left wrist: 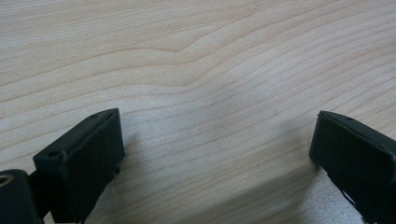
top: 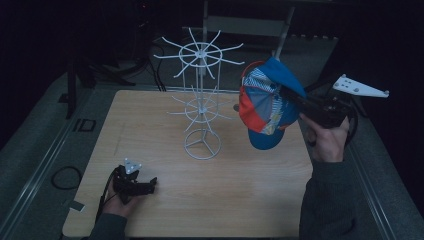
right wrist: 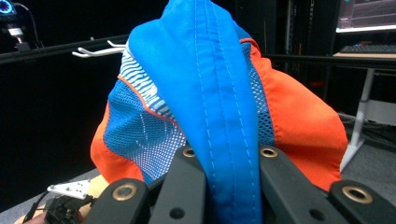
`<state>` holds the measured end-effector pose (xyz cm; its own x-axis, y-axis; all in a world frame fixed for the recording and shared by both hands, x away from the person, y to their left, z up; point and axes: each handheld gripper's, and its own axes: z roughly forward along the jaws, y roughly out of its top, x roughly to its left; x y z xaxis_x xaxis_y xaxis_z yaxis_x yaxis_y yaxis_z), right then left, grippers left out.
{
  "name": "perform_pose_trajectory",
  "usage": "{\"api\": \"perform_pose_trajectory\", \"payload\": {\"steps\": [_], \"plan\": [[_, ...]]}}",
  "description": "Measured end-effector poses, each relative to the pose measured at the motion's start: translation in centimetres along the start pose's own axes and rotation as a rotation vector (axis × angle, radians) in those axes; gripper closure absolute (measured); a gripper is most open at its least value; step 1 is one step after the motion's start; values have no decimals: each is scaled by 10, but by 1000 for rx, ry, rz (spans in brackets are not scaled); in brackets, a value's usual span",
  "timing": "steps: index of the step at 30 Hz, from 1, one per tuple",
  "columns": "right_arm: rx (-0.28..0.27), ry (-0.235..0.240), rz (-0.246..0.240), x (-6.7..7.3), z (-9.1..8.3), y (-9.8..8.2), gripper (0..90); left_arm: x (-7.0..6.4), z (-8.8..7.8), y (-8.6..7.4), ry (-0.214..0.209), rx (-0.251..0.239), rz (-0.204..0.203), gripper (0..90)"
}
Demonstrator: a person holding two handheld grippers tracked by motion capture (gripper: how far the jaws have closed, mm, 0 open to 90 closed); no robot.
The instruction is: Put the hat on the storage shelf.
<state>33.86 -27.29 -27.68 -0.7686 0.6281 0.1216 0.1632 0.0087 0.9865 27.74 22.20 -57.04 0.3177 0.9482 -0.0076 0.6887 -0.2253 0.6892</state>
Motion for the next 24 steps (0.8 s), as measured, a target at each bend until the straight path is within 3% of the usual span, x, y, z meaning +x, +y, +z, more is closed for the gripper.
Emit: {"api": "perform_pose_trajectory", "payload": {"steps": [24], "plan": [[-57,40,-31,10,-4,19,878,0,0,0,2,-4,-2,31]]}}
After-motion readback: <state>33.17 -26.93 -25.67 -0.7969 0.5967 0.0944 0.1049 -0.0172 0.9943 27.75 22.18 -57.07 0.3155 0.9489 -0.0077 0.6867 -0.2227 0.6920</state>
